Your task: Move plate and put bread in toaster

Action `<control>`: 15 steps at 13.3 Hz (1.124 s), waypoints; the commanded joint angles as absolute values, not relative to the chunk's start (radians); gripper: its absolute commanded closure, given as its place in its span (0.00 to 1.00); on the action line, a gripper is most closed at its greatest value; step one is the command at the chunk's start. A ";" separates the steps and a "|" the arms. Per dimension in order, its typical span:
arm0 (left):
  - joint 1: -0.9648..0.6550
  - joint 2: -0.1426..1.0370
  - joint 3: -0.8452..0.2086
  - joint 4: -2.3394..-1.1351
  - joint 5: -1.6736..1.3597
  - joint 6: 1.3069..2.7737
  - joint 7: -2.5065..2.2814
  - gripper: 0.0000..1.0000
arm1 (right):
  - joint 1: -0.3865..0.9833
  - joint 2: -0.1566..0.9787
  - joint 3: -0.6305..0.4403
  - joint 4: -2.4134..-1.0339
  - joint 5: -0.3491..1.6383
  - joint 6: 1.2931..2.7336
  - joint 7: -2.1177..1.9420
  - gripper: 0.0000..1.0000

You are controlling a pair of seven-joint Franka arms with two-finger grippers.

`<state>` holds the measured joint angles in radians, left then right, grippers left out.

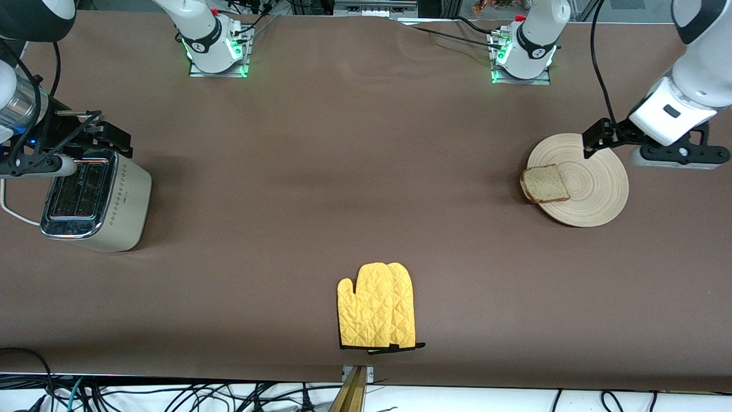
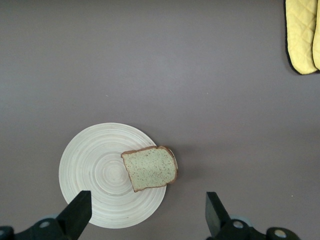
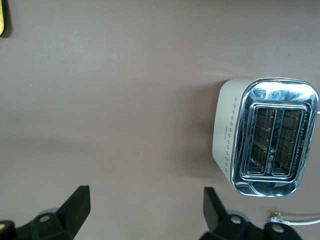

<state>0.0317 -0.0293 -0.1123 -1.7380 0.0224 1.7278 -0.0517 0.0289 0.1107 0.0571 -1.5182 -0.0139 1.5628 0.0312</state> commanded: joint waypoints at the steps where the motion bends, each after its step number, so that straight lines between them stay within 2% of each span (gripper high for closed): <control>1: -0.009 0.026 -0.090 -1.642 0.078 1.714 -0.049 0.00 | 0.026 0.109 0.058 -1.511 -0.008 1.548 0.020 0.00; 2: -0.011 0.053 -0.087 -1.578 0.089 1.686 -0.049 0.00 | 0.023 0.109 0.058 -1.511 -0.003 1.551 0.018 0.00; 4: -0.023 0.052 -0.100 -1.560 0.089 1.582 -0.101 0.00 | 0.023 0.117 0.057 -1.509 -0.008 1.549 0.017 0.00; 15: -0.020 0.043 -0.106 -1.566 0.087 1.542 -0.109 0.00 | 0.025 0.117 0.058 -1.509 -0.006 1.552 0.018 0.00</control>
